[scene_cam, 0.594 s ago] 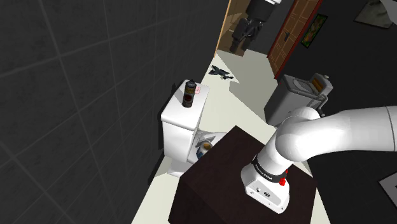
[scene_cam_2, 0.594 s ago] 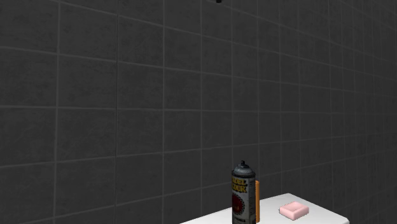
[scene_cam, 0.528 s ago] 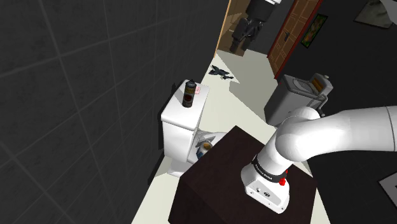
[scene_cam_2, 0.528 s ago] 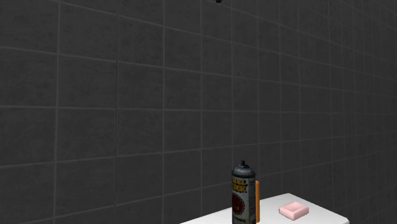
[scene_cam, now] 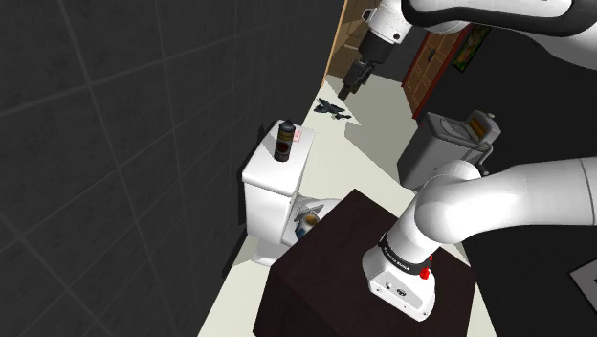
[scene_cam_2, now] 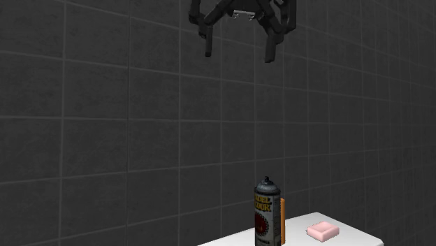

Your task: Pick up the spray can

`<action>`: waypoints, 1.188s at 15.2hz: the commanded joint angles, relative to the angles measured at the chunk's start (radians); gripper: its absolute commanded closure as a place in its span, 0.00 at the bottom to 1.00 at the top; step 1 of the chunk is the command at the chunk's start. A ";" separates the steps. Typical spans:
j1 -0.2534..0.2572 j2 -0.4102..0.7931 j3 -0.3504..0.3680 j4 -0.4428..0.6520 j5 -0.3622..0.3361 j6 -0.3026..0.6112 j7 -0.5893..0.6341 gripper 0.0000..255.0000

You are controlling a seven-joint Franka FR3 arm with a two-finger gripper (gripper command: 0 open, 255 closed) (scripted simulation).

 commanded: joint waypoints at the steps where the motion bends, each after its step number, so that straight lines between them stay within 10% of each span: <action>1: 0.010 0.024 -0.042 -0.043 -0.014 0.088 -0.066 0.00; 11: 0.130 0.289 -0.311 -0.102 0.005 0.498 -0.447 0.00; 18: 0.393 0.583 -0.599 -0.008 0.283 0.712 -0.873 0.00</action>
